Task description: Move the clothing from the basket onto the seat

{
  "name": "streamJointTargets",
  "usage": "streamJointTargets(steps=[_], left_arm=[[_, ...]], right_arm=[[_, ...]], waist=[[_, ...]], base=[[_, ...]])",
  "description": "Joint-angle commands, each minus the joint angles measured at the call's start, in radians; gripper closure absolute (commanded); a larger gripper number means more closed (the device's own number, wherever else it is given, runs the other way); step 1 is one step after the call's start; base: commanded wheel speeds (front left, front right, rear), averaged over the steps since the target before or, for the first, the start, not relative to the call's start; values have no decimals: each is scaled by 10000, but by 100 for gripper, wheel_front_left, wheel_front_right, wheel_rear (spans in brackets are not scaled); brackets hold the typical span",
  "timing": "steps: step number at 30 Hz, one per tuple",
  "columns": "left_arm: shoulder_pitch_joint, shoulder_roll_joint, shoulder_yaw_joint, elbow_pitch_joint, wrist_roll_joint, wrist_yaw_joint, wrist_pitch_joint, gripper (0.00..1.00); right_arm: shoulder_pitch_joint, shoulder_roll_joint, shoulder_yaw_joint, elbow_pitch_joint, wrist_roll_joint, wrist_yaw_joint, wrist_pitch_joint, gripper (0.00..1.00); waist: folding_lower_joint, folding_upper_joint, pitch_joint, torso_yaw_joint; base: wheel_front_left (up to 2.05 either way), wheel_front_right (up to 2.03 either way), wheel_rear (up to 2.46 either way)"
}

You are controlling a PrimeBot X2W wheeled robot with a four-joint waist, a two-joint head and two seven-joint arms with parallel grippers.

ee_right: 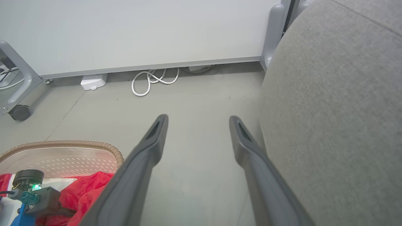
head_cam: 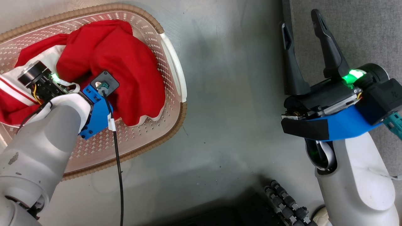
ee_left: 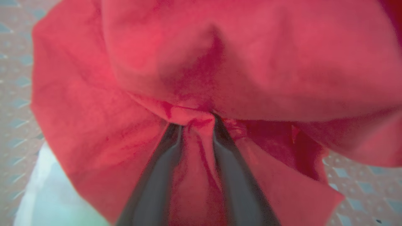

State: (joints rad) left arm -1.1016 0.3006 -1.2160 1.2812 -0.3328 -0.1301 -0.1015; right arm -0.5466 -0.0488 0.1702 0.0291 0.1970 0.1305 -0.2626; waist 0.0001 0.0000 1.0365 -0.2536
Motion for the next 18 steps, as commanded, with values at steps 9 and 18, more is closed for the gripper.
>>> streamJointTargets(steps=[9, 18], left_arm=[[96, -278, -146, 51, -229, -5, -85, 100], [489, -941, -238, -216, -790, -5, -742, 100]], right_arm=[[-145, -28, -88, 121, -111, 5, -35, 0], [74, -30, -189, 361, -336, 5, -35, 0]], waist=[[-1, 0, -347, 100], [-1, 0, -1167, 464]], base=[[0, 0, 0], [0, 0, 0]])
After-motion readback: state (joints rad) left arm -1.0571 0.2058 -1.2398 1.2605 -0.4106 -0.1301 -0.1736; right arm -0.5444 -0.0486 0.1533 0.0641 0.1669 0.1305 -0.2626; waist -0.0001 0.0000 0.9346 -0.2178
